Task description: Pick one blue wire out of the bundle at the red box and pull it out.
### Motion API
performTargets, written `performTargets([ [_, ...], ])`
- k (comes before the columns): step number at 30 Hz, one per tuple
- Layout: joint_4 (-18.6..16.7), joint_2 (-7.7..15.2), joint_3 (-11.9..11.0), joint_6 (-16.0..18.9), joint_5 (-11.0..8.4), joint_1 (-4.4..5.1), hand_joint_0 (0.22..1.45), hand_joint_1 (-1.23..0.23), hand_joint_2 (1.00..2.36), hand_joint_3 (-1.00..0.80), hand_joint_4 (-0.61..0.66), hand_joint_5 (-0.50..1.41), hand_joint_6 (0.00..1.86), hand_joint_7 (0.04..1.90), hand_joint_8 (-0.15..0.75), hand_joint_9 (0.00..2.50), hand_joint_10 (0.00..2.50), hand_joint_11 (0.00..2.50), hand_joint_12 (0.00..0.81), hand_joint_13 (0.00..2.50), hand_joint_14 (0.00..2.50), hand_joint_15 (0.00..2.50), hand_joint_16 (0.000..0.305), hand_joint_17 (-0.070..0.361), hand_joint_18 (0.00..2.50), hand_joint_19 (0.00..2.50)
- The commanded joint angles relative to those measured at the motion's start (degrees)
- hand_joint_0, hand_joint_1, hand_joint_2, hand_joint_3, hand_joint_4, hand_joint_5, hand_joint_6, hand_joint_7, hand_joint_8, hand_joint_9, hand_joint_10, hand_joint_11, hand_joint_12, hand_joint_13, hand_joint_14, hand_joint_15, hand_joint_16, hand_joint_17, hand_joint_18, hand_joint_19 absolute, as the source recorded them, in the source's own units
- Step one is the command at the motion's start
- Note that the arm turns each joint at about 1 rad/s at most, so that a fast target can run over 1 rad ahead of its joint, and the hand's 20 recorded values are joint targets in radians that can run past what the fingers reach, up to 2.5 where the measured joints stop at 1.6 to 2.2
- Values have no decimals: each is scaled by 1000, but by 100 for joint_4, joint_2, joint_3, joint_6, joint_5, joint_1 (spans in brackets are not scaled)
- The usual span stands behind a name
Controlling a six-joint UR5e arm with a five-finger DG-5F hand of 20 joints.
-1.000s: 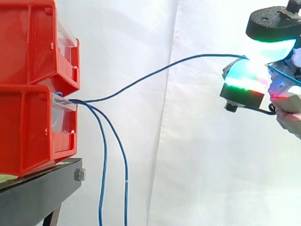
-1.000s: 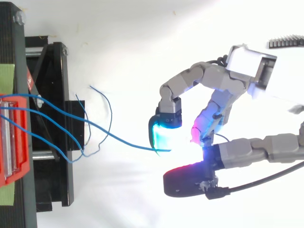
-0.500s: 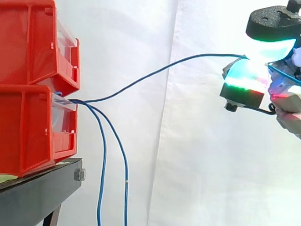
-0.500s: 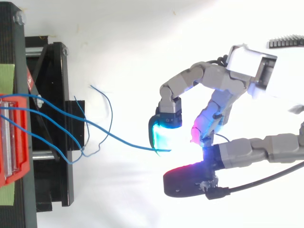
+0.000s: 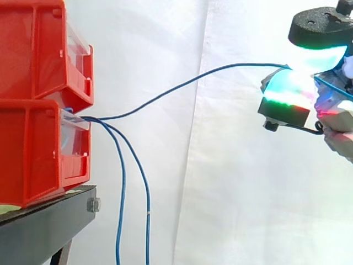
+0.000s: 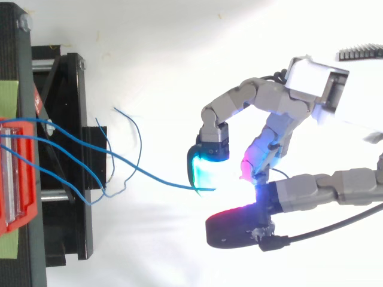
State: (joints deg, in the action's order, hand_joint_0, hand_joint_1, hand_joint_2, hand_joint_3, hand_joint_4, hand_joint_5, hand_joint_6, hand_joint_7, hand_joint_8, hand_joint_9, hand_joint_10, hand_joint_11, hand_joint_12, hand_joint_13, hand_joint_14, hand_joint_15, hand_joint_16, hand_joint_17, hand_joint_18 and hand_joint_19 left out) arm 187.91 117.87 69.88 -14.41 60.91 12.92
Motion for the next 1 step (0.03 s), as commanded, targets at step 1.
performTargets([
  [1, 0, -1, -1, 0, 0, 0, 592, -813, 1009, -34, -76, -57, 929, 1042, 354, 1271, 11, 680, 446, 1176, 20, 649, 57, 129, 1149, 553],
])
